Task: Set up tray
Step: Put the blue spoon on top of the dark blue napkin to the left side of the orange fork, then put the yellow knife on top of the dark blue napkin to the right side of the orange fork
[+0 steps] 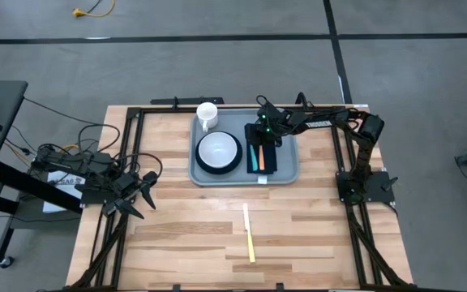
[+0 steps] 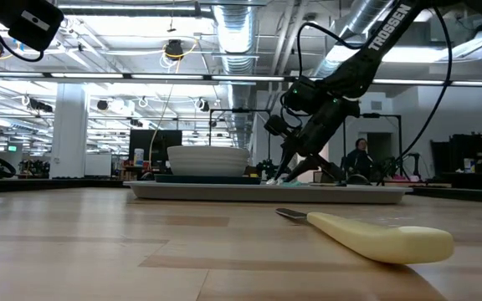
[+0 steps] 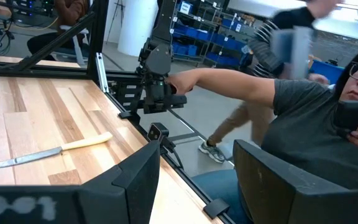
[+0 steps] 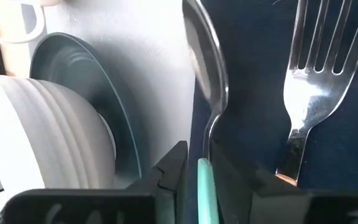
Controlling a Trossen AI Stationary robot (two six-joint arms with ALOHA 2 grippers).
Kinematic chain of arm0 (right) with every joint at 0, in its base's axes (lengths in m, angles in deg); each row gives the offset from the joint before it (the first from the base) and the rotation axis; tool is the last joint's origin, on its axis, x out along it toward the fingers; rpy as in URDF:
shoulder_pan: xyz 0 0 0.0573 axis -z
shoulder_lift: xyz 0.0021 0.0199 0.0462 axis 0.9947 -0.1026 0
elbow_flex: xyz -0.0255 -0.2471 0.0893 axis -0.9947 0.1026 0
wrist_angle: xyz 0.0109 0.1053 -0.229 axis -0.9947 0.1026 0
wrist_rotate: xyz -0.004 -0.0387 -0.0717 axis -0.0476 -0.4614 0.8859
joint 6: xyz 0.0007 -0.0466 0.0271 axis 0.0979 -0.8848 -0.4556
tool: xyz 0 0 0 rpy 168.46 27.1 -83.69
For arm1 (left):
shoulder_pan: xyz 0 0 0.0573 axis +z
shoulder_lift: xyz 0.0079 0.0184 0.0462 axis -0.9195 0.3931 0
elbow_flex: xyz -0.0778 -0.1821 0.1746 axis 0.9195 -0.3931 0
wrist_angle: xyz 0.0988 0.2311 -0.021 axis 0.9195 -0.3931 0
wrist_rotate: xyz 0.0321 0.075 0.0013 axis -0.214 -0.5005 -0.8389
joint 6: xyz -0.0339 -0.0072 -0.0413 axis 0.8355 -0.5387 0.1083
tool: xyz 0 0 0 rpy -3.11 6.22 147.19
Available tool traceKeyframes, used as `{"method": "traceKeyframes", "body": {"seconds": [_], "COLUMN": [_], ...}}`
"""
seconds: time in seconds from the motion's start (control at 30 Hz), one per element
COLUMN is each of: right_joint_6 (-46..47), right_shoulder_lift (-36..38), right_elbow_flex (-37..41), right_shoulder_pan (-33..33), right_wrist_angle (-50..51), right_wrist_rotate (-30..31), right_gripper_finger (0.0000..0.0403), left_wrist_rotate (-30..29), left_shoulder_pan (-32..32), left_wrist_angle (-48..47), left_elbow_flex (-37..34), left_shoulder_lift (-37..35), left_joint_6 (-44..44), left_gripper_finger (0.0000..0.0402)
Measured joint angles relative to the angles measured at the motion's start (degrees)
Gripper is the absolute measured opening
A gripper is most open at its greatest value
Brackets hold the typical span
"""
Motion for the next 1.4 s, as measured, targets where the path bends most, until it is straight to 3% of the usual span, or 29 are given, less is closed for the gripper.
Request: {"method": "traceKeyframes", "body": {"seconds": [0.5, 0.7, 0.87, 1.17, 1.27, 1.4], "right_joint_6": [0.03, 1.03, -0.23, -4.86, -3.04, 5.8], "right_shoulder_lift": [0.0, 0.4, 4.13, 19.14, 23.3, 25.2], "right_elbow_flex": [0.0, 0.0, 0.05, 0.04, 0.04, 0.02], "right_shoulder_pan": [0.39, 1.38, 0.98, -5.14, -11.07, -23.57], "right_wrist_angle": [0.0, 0.47, 3.24, 16.7, 21.0, 22.04], "right_wrist_rotate": [1.3, -3.17, -2.19, 14.01, 21.53, 34.02], "right_gripper_finger": [0.0074, 0.0074, 0.0074, 0.0074, 0.0074, 0.0074], "left_wrist_rotate": [0.0, 0.0, -1.5, -6.79, -7.78, -8.13], "left_shoulder_pan": [0.01, 0.01, 0.0, 0.0, -0.01, 0.01], "left_wrist_angle": [0.0, 0.0, 0.0, -0.02, -0.02, -0.02], "left_elbow_flex": [0.0, 0.0, 0.0, 0.0, 0.0, 0.0], "left_shoulder_lift": [-0.01, 0.0, -0.02, -0.01, -0.02, -0.01], "left_joint_6": [0.0, 0.22, -0.06, -1.43, -1.57, -2.64], "left_gripper_finger": [0.0193, 0.0193, 0.0193, 0.0193, 0.0193, 0.0193]}}
